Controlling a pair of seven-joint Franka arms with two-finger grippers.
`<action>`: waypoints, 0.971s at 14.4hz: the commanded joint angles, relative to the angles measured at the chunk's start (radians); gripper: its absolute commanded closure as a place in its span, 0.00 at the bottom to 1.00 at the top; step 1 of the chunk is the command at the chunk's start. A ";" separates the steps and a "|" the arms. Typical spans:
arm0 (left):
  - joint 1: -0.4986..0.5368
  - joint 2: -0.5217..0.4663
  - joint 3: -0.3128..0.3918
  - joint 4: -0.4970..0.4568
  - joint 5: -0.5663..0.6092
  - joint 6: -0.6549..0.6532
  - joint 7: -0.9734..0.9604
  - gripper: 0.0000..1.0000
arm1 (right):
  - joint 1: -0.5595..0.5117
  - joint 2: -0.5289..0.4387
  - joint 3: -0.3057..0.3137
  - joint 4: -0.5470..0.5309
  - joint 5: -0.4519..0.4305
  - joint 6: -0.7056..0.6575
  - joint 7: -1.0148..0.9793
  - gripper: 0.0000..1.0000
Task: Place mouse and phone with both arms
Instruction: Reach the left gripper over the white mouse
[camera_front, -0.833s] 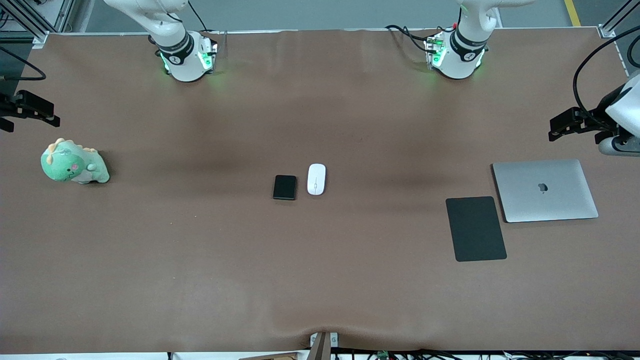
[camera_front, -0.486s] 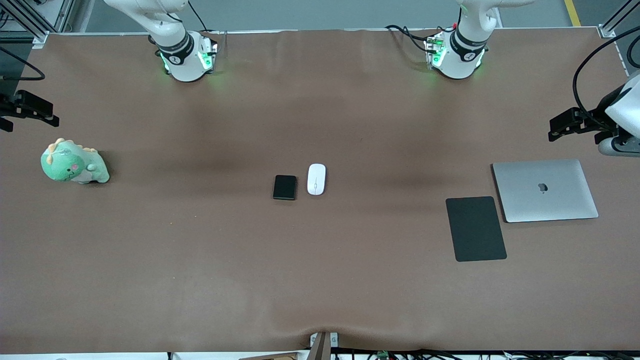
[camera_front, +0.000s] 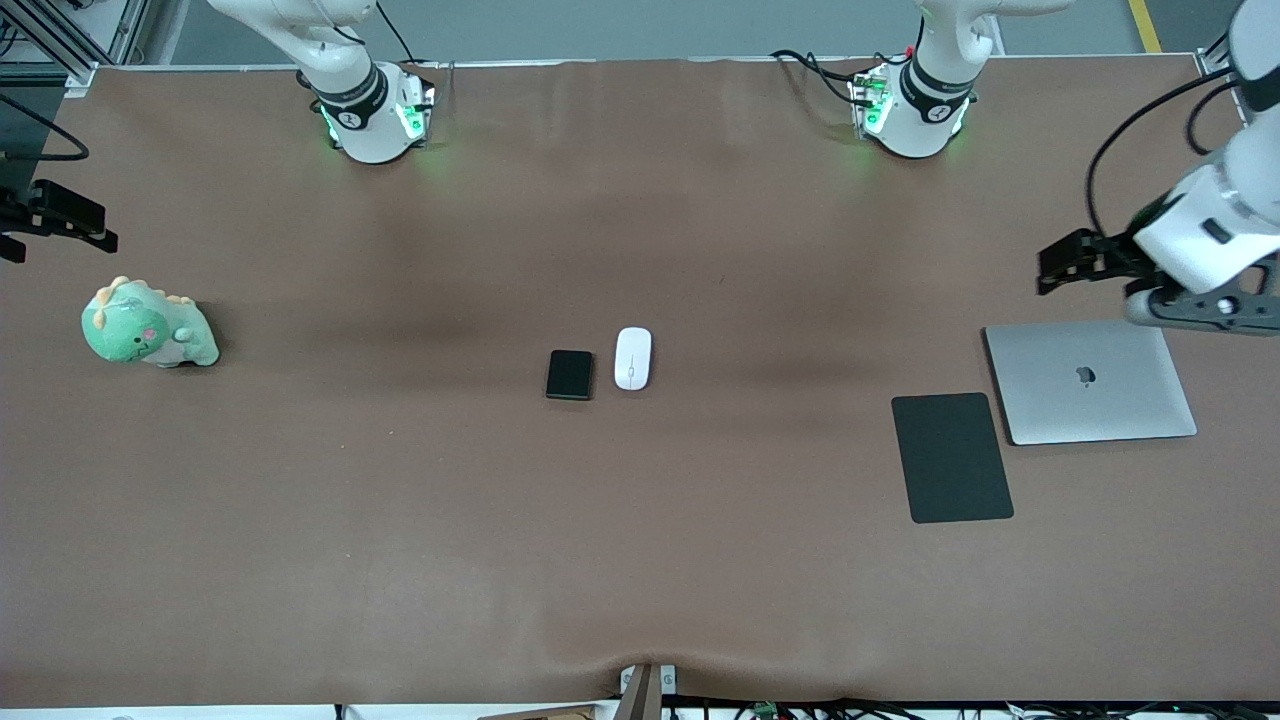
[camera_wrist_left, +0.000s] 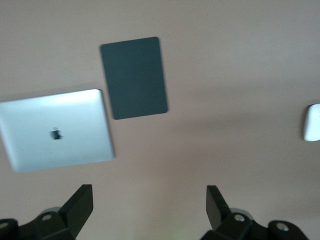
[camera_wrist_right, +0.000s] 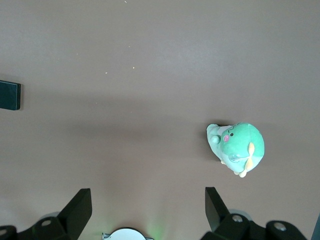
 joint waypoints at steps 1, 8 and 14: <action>-0.022 0.034 -0.011 0.014 -0.110 0.001 -0.111 0.00 | -0.039 -0.008 0.016 -0.005 0.012 -0.006 0.002 0.00; -0.241 0.144 -0.041 0.008 -0.105 0.030 -0.290 0.00 | -0.040 -0.004 0.016 -0.002 0.012 -0.005 0.002 0.00; -0.442 0.310 -0.040 0.003 -0.011 0.226 -0.566 0.00 | -0.034 0.002 0.016 -0.002 0.012 -0.002 0.002 0.00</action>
